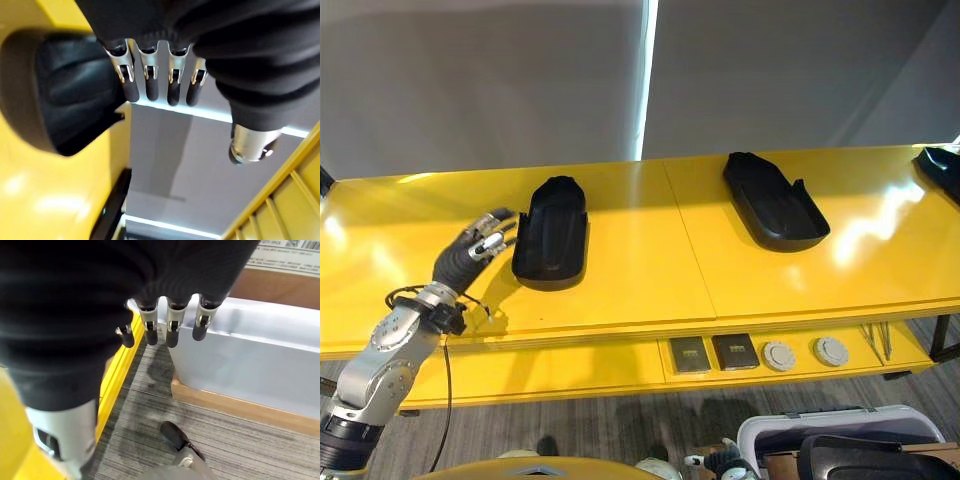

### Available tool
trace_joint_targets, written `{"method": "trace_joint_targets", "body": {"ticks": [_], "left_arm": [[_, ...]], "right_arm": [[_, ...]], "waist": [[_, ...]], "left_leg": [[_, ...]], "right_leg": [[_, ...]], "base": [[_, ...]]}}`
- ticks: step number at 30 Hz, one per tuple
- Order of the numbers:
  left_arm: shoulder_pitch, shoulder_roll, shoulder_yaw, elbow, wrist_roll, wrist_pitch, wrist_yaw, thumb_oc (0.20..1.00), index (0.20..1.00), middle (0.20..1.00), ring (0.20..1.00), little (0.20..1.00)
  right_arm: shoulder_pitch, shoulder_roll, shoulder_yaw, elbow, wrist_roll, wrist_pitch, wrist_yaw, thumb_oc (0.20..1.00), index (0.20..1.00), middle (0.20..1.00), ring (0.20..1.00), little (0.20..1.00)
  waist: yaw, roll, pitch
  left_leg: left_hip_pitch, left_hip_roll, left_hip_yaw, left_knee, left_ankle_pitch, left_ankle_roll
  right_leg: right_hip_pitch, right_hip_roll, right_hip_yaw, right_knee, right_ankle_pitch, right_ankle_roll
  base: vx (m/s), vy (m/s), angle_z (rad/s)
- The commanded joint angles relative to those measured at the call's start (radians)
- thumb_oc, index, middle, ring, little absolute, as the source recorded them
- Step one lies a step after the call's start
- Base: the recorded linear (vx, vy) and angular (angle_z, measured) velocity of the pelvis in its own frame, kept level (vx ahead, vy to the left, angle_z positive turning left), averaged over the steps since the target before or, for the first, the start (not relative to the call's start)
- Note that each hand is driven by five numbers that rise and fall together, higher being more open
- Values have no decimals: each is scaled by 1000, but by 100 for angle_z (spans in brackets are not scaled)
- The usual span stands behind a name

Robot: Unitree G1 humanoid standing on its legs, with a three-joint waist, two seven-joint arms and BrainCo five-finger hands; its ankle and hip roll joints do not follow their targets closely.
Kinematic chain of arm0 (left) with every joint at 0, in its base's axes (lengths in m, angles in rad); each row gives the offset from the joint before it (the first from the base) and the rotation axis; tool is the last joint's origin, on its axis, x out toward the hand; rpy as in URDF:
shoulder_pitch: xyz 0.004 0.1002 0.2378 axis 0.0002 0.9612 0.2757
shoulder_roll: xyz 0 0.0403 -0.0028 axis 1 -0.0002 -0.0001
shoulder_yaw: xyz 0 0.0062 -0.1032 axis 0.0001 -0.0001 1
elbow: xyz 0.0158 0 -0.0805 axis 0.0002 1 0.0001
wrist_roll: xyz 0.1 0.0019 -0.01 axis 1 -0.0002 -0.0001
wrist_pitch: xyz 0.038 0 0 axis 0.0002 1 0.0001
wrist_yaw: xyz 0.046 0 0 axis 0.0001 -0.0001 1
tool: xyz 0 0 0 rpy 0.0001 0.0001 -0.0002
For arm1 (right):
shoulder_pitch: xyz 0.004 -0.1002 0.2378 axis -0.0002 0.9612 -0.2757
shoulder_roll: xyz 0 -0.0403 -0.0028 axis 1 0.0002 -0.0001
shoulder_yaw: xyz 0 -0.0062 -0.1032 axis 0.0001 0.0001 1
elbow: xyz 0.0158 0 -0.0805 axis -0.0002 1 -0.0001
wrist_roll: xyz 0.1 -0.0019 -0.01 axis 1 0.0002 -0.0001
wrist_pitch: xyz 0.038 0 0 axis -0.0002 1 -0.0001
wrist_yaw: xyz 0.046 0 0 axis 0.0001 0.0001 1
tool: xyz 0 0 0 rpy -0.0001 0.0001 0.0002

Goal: Move parts from the plastic box to the shelf.

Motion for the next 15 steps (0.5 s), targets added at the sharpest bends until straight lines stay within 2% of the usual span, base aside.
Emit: {"method": "trace_joint_targets", "body": {"ticks": [1, 8, 15], "left_arm": [[-23, 1, -15, -45, -99, -48, -123, 200, 200, 200, 200, 200], [64, 23, -20, -18, -116, -40, -183, 200, 200, 200, 200, 200], [88, 28, -39, 7, -85, -23, -176, 200, 200, 200, 200, 200]], "right_arm": [[-14, -34, 16, 21, -16, -11, -2, 1000, 1000, 1000, 1000, 1000], [3, -50, 16, 12, 7, -12, -4, 1000, 1000, 1000, 1000, 1000], [4, -54, 15, 35, 16, -32, -6, 1000, 1000, 1000, 1000, 1000]], "waist": [[29, -19, 0], [40, -20, 10], [43, -20, 13]], "left_leg": [[-38, 1, -31, 51, -59, 18], [-35, -7, -30, 53, -64, 26], [-35, -9, -30, 54, -66, 29]], "right_leg": [[-25, -48, 23, 63, -20, 66], [-22, -56, 18, 64, -15, 71], [-23, -56, 18, 64, -13, 68]], "base": [[0, 0, 0], [-1, 5, 0], [0, 0, 0]]}}
